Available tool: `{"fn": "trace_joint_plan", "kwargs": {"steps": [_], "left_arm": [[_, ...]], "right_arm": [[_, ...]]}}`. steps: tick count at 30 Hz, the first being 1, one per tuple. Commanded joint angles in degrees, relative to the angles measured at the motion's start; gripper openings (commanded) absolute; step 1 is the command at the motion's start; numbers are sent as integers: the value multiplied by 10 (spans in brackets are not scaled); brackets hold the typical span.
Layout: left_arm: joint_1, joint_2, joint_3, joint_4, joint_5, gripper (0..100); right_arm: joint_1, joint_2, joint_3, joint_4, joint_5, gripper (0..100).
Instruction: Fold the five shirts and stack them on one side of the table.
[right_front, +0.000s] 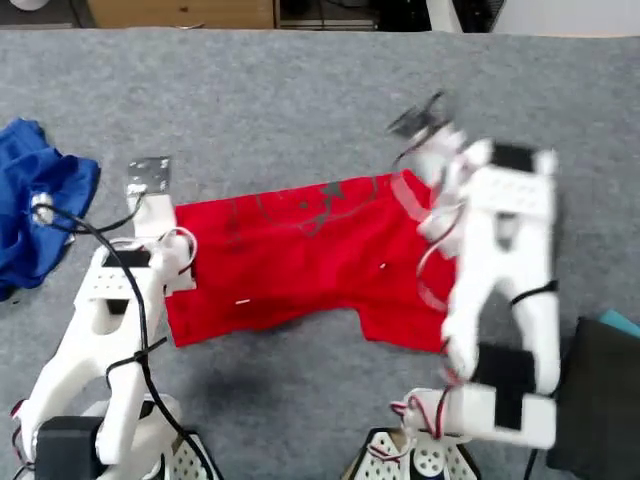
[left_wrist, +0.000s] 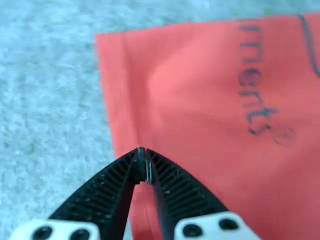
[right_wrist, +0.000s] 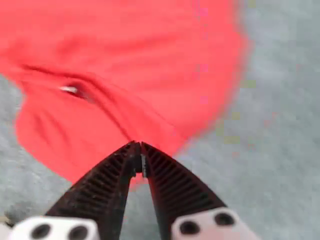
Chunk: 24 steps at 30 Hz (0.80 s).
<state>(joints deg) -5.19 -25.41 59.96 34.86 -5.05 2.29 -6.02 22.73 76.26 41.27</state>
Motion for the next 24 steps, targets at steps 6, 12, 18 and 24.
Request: {"fn": "trace_joint_plan", "kwargs": {"steps": [6,12,18,24], "left_arm": [[-11,-1,-9,-28,11,19],[-11,-1,-10,-29,11,19],[-10,-1,-10,-31,11,19],[-9,-1,-10,-32,11,19]], "right_arm": [[-97,55,51,-116,-85,5],[-91,140,-18,-106,-97,5],[-99,139,1,-104,-107,5],[-98,138,78,-96,-107,5]]}}
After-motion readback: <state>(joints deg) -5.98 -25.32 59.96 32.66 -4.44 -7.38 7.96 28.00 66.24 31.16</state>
